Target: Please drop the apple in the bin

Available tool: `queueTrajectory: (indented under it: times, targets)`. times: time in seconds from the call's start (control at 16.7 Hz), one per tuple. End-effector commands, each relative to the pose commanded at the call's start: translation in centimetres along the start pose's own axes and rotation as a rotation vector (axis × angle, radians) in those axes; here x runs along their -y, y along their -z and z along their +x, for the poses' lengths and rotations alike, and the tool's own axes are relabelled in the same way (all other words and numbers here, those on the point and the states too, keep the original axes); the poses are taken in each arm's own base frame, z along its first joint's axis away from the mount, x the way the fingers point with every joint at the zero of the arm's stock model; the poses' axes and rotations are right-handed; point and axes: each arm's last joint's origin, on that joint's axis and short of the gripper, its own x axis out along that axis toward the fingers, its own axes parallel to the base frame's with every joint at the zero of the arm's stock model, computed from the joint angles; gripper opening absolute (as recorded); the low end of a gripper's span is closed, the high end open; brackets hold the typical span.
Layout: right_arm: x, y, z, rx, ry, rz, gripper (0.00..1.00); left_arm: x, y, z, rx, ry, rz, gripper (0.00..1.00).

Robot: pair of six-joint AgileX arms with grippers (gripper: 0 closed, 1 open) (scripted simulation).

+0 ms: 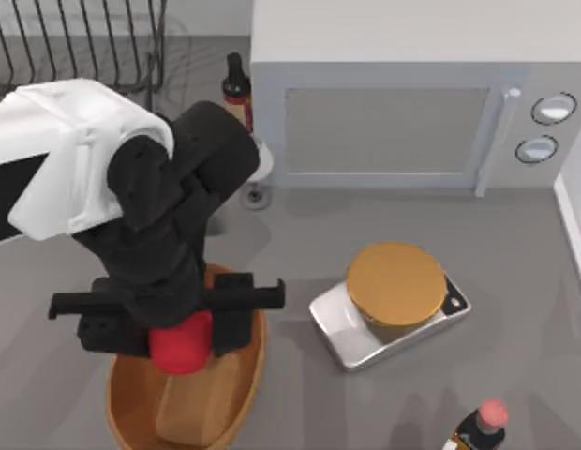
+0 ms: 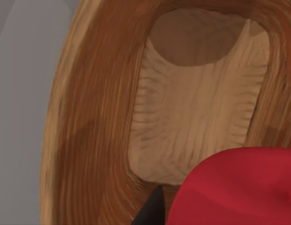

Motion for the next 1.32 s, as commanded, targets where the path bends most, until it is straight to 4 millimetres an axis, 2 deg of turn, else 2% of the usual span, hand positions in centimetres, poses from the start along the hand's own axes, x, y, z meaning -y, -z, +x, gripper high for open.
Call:
queueTrajectory:
  times: [0.18, 0.96, 1.32]
  targets:
    - [0.00, 0.00, 0.00, 0.000, 0.000, 0.000, 1.00, 0.00, 0.00, 0.00, 0.000, 0.000, 0.000, 0.00]
    - [0.00, 0.00, 0.00, 0.000, 0.000, 0.000, 1.00, 0.00, 0.00, 0.00, 0.000, 0.000, 0.000, 0.98]
    - [0.00, 0.00, 0.00, 0.000, 0.000, 0.000, 1.00, 0.00, 0.00, 0.00, 0.000, 0.000, 0.000, 1.00]
